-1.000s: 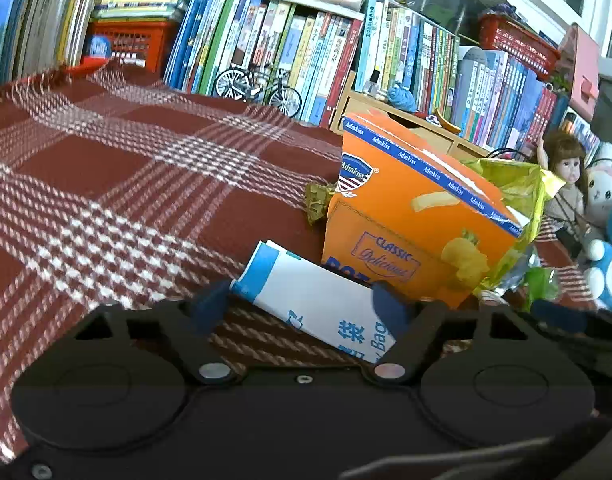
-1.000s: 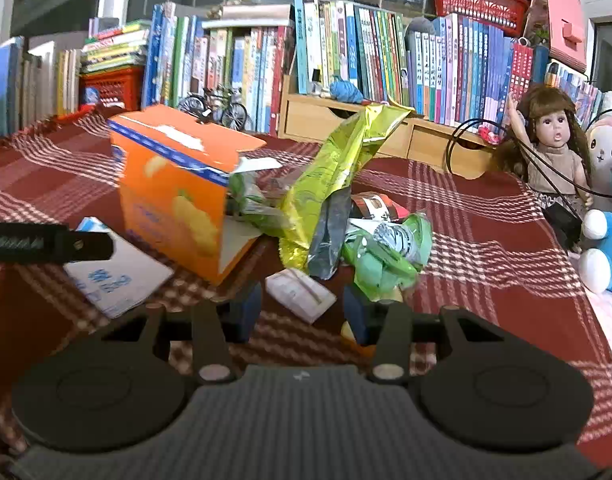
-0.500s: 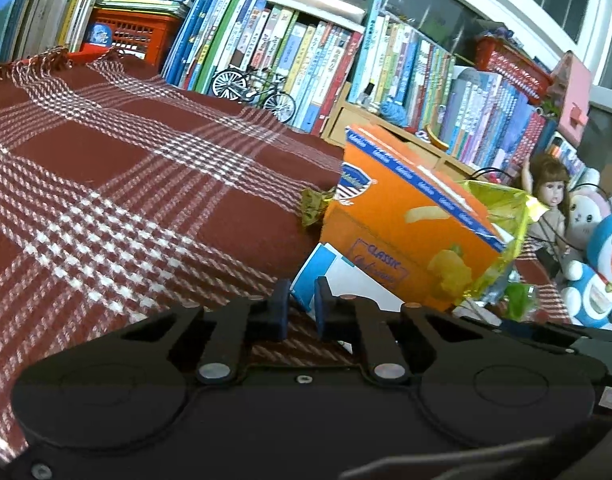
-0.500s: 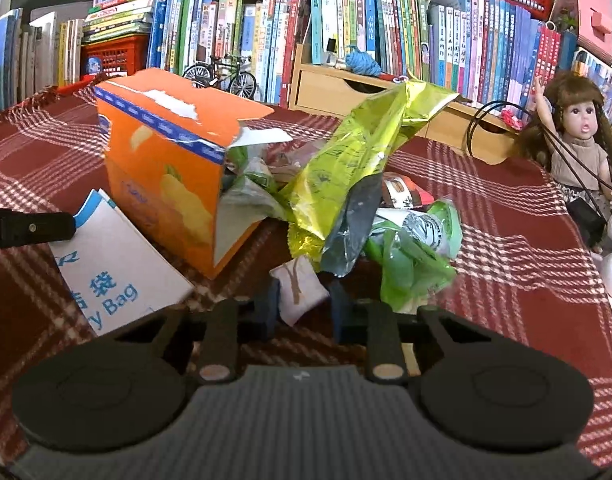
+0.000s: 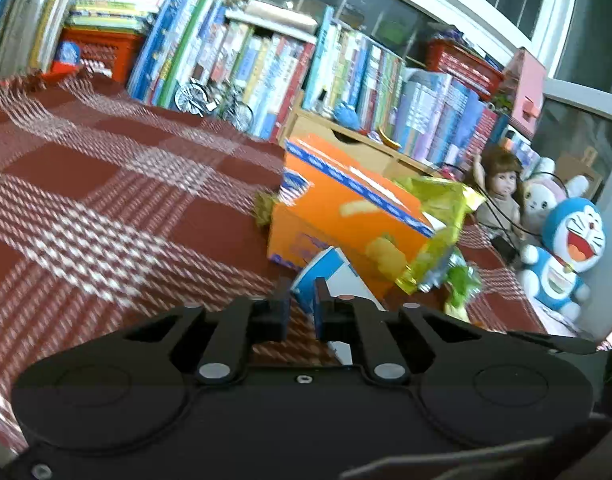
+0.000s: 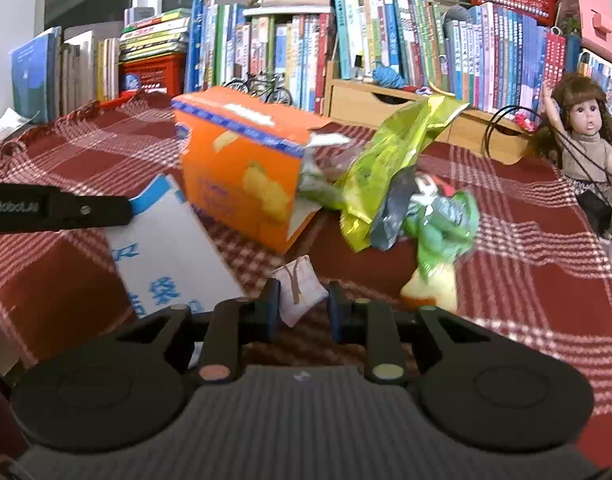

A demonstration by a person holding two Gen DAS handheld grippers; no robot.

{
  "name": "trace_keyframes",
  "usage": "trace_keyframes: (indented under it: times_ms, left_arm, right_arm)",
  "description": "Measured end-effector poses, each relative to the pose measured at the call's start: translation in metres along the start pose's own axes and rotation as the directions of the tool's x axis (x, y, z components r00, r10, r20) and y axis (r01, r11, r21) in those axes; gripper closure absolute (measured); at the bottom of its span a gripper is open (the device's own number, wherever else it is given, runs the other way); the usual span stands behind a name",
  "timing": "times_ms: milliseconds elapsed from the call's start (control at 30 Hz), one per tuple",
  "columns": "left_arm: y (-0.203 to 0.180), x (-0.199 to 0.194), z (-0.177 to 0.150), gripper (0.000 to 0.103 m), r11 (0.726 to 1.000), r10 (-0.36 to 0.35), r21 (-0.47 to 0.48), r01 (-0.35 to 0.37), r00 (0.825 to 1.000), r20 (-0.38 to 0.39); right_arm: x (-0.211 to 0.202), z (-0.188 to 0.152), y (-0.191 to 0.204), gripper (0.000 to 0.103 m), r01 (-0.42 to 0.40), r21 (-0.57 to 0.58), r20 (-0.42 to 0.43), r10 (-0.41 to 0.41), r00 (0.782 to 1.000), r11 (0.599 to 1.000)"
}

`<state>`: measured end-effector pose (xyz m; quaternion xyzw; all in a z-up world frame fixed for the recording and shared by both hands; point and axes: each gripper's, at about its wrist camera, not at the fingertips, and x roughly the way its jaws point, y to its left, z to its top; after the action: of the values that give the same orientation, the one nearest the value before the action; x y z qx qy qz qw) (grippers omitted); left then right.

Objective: Collect trash
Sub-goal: 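Grasp the white-blue paper bag with left tool while right tool grasps small paper scrap, then carry paper bag and scrap down into the black bin and release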

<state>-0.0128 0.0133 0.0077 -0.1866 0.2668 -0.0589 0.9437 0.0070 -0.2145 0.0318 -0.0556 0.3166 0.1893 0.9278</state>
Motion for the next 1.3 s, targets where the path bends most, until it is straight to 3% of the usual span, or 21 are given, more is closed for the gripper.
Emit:
trace_keyframes:
  times_ms: [200,333,433,467,500,533,567,667,900,1300]
  left_arm:
    - [0.0,0.009,-0.013,0.065,0.999,0.004,-0.052,-0.007,0.998,-0.058]
    - [0.004,0.01,-0.02,0.038,0.992,-0.055,-0.117,0.048,0.997,-0.051]
    - [0.005,0.01,-0.022,0.034,0.987,-0.062,-0.149,0.054,0.997,-0.047]
    - [0.004,0.009,-0.024,0.036,0.988,-0.057,-0.147,0.05,0.997,-0.044]
    - [0.003,0.008,-0.024,0.052,0.989,-0.042,-0.14,0.036,0.998,-0.036]
    - [0.002,0.007,-0.025,0.085,0.992,-0.017,-0.122,0.013,0.999,-0.031]
    - [0.001,0.008,-0.025,0.093,0.995,-0.006,-0.104,0.001,0.999,-0.042]
    - [0.007,0.009,-0.024,0.096,0.991,-0.032,-0.128,0.024,0.998,-0.062]
    - [-0.006,-0.01,-0.011,0.1,0.997,-0.07,-0.042,0.07,0.998,-0.003]
    - [-0.021,-0.051,0.005,0.101,0.996,-0.087,0.015,0.087,0.995,0.038]
  right_arm:
    - [-0.004,-0.01,0.013,0.073,-0.001,-0.019,-0.007,0.001,1.0,1.0]
    - [-0.007,-0.012,0.016,0.073,-0.016,-0.005,-0.003,0.016,1.0,1.0]
    - [-0.007,-0.015,0.019,0.073,-0.009,-0.01,0.001,0.009,1.0,1.0]
    - [-0.007,-0.016,0.02,0.073,-0.006,-0.011,0.005,0.006,1.0,1.0]
    - [-0.007,-0.017,0.02,0.073,-0.006,-0.008,0.007,0.006,1.0,1.0]
    - [-0.007,-0.017,0.019,0.073,-0.007,-0.002,0.01,0.007,1.0,1.0]
    - [-0.008,-0.018,0.019,0.073,-0.011,0.002,0.011,0.011,1.0,1.0]
    - [-0.011,-0.02,0.017,0.074,-0.019,0.014,0.02,0.019,1.0,1.0]
    - [-0.024,-0.021,0.015,0.074,-0.006,0.02,0.034,0.005,0.999,1.0]
    - [-0.061,-0.021,0.017,0.074,0.005,0.034,0.07,-0.008,0.998,0.999]
